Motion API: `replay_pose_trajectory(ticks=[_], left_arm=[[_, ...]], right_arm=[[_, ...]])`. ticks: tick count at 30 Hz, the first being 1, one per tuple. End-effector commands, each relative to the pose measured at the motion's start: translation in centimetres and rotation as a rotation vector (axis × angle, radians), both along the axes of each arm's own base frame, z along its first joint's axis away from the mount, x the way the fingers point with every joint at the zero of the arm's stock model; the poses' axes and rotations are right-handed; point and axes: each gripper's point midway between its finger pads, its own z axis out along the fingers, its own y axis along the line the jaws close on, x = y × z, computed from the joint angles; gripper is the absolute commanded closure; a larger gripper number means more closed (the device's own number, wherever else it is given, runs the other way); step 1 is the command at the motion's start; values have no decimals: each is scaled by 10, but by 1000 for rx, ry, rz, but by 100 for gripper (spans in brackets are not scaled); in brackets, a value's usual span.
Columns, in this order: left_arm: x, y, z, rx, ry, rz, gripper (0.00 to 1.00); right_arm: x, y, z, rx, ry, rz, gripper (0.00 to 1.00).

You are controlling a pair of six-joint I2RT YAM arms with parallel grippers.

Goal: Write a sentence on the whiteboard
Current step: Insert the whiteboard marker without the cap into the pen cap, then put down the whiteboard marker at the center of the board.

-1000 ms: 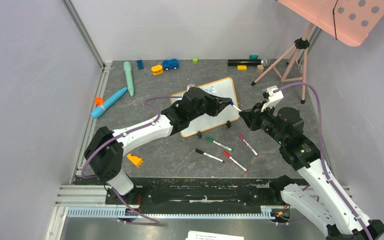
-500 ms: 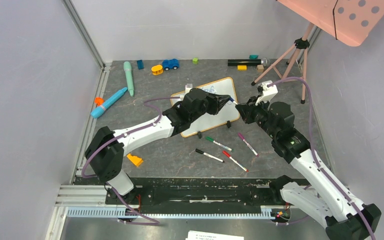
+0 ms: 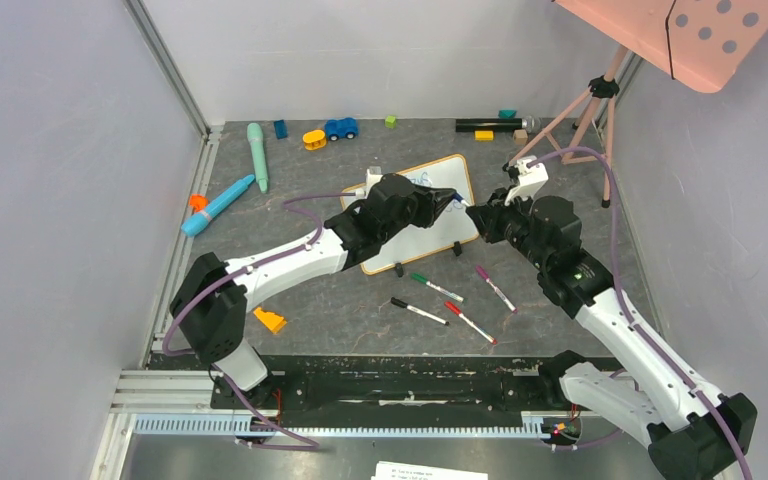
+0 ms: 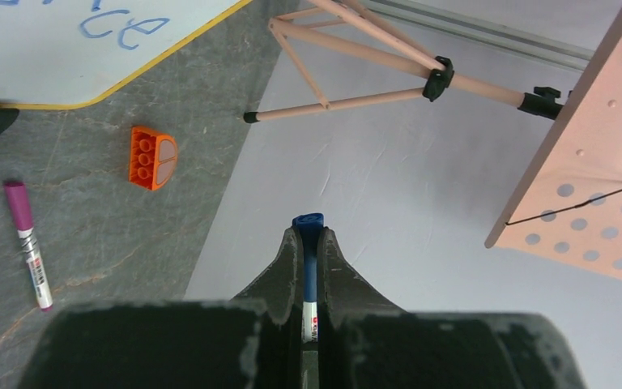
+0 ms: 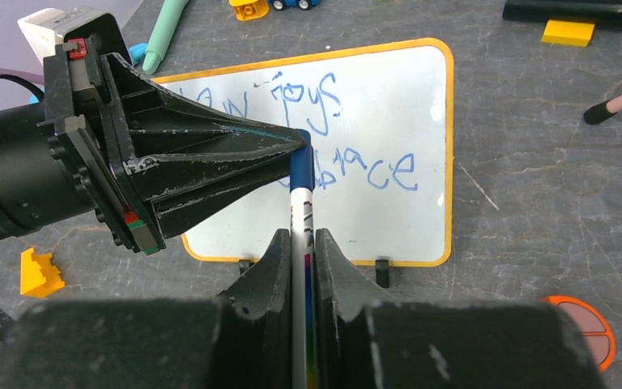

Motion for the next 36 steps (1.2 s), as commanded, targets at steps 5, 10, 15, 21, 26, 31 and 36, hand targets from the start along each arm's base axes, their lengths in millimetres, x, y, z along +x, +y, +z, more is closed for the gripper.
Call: replay_pose_trajectory(ticks=[5, 10, 15, 21, 26, 31, 36], left_arm=[[-134, -58, 71, -123, -86, -507, 98], [-115, -29, 59, 13, -159, -417, 55], [-95, 42, 31, 269, -171, -285, 0], [-94, 103, 9, 398, -207, -255, 0], [-96, 141, -3, 654, -333, -311, 0], [-91, 183, -20, 941, -394, -310, 0], [-88, 222, -35, 1107, -432, -241, 0]], right_arm=[[20, 6, 2, 29, 35, -32, 100], [0, 6, -11, 23, 110, 6, 100], [-34, 5, -49, 33, 255, 63, 100], [-62, 6, -94, 72, 353, 108, 100], [-68, 17, -130, 74, 458, 167, 100], [-57, 24, -146, 77, 458, 172, 100], [-59, 29, -170, 78, 513, 194, 82]])
